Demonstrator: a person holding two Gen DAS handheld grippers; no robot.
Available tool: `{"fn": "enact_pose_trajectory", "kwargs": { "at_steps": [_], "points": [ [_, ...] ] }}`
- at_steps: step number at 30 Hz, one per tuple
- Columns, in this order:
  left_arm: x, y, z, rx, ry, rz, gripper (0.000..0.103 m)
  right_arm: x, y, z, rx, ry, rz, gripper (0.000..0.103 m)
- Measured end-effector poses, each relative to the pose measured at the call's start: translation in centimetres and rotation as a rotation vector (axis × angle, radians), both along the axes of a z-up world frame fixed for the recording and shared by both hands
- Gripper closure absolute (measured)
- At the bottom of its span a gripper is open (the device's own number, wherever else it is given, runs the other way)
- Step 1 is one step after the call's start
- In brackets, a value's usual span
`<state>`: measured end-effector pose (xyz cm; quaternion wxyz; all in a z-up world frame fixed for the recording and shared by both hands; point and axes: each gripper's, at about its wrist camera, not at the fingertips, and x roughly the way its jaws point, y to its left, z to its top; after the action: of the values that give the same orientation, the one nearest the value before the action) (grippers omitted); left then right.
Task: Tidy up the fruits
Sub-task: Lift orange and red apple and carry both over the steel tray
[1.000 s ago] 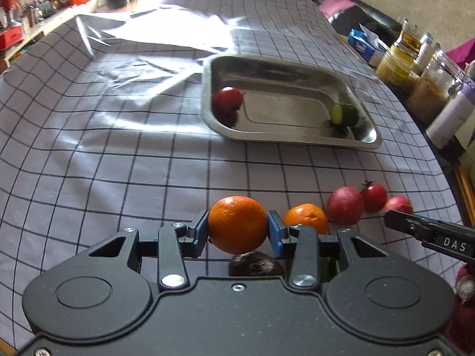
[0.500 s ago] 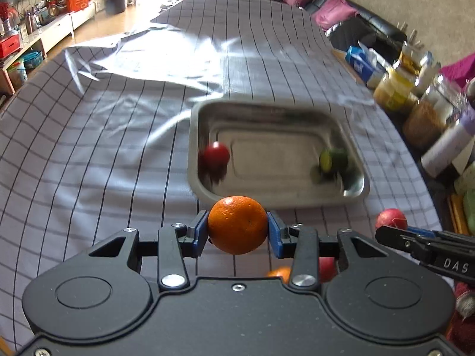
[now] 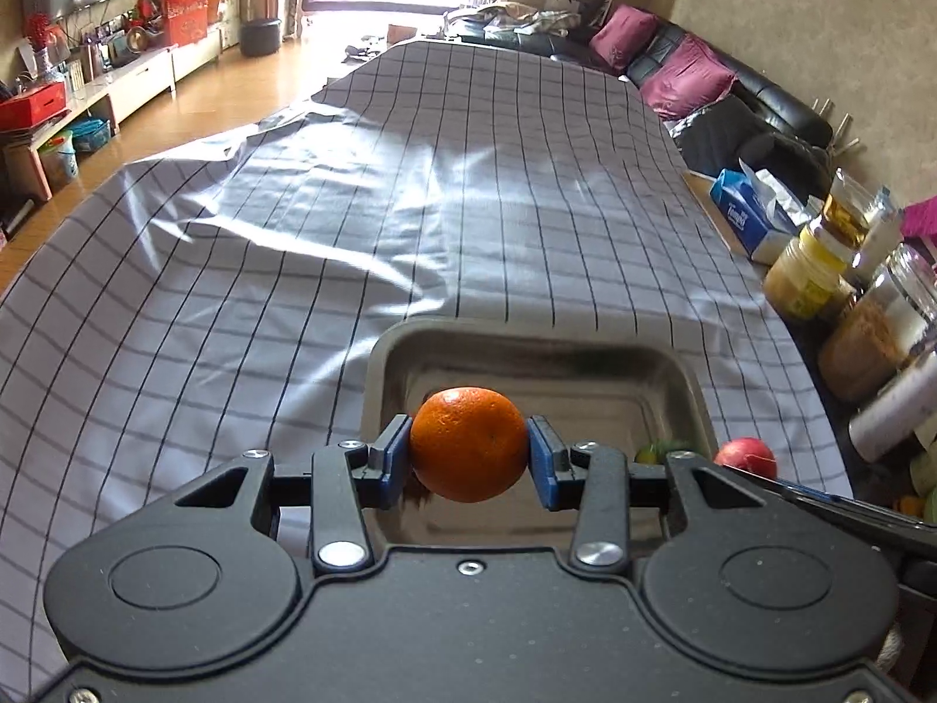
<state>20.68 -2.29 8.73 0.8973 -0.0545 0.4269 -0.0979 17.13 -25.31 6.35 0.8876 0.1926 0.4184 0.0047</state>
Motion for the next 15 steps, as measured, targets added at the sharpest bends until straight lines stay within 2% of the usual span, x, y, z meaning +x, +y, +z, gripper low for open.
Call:
{"fn": "enact_pose_trajectory", "kwargs": {
  "at_steps": [4, 10, 15],
  "points": [
    [1.8, -0.7, -0.1, 0.000, -0.001, 0.016, 0.053, 2.1, 0.2, -0.1, -0.010, -0.008, -0.028, 0.065],
    [3.9, -2.0, 0.0, 0.050, -0.037, 0.051, 0.053, 4.5, 0.6, 0.0, -0.036, -0.013, -0.051, 0.065],
    [5.0, -2.8, -0.6, 0.079, -0.050, 0.031, 0.053, 6.1, 0.7, 0.0, -0.057, -0.013, -0.068, 0.065]
  ]
}}
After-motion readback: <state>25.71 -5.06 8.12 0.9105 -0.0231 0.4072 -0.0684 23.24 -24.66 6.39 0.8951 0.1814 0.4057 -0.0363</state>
